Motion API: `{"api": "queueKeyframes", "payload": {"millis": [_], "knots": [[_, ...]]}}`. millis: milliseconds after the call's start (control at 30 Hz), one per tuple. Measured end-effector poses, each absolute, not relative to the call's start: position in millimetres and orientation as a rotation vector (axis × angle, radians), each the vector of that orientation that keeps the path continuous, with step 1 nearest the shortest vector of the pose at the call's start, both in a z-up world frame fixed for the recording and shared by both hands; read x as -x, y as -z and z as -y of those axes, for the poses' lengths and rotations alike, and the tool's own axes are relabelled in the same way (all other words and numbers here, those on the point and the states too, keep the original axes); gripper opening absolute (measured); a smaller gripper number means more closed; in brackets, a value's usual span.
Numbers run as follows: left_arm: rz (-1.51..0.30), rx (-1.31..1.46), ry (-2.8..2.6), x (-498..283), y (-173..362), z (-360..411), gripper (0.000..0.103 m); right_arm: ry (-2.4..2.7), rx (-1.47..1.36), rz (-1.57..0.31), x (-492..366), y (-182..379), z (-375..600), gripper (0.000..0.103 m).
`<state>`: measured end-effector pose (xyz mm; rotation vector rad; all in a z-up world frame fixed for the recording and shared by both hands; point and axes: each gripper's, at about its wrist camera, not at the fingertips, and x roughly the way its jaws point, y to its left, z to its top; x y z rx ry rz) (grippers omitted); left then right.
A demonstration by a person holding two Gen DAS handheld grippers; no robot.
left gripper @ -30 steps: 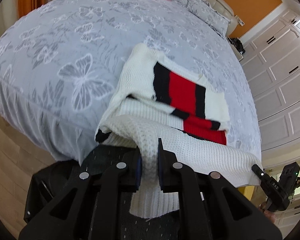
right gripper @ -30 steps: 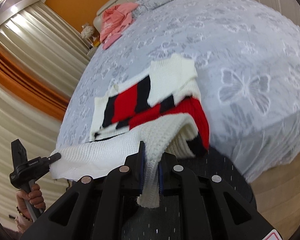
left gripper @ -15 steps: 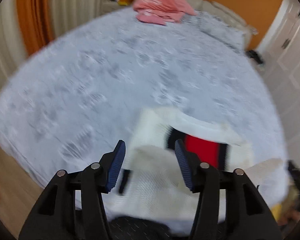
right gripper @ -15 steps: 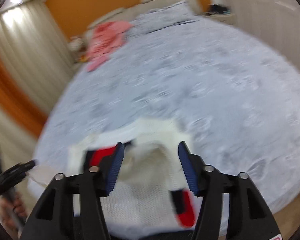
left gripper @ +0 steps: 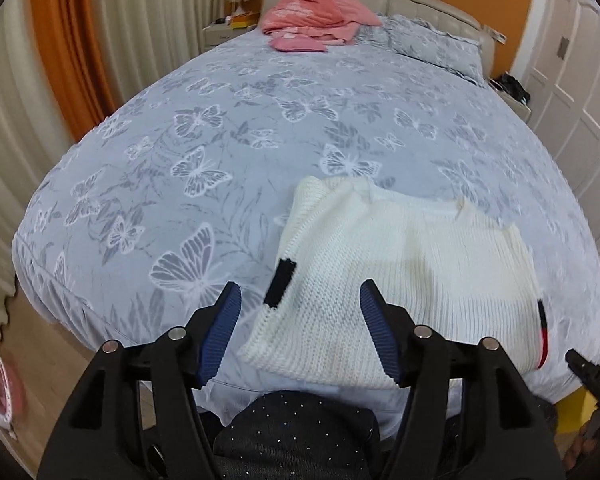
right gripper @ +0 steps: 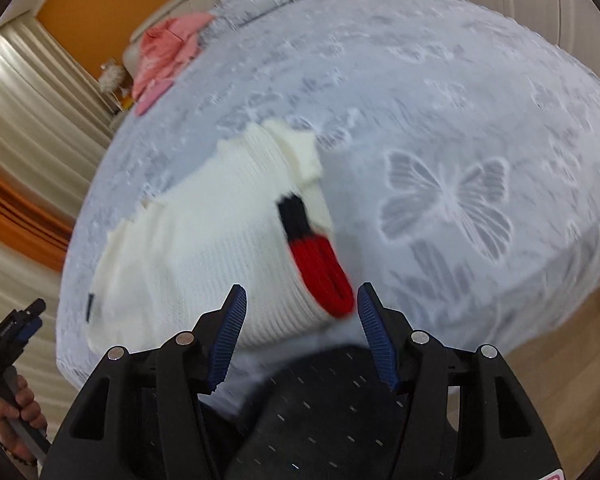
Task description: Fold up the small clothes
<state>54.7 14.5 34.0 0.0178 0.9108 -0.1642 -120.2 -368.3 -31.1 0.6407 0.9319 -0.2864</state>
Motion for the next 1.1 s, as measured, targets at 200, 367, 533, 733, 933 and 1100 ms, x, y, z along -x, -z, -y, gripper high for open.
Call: {"api": "queueKeyframes", "payload": {"millis": [200, 367, 533, 733, 933, 1100], "knots": [[-0.918, -0.065, 0.154, -62, -31, 0, 0.06, 0.303, -0.584, -0.931, 112, 22, 375, 0.057], [-0.933, -0.027, 0.143, -69, -34, -3, 0.067, 0.288, -0.536, -0.924, 87, 10, 374, 0.057], [-0.923, -0.045, 0.129, -65, -34, -9, 0.068, 0.264, -0.528, -0.908, 72, 2, 365, 0.057], [-0.949, -0.055, 0.127, -63, -28, -15, 0.07, 0.248, -0.5, -0.915, 69, 1, 353, 0.057], [-0.953, -0.054, 0.134, -60, -26, -16, 0.073, 0.251, -0.493, -0.93, 73, 3, 351, 0.057], [-0.963, -0.063, 0.139, -60, -22, -11, 0.074, 0.257, -0.489, -0.931, 73, 4, 354, 0.057]]}}
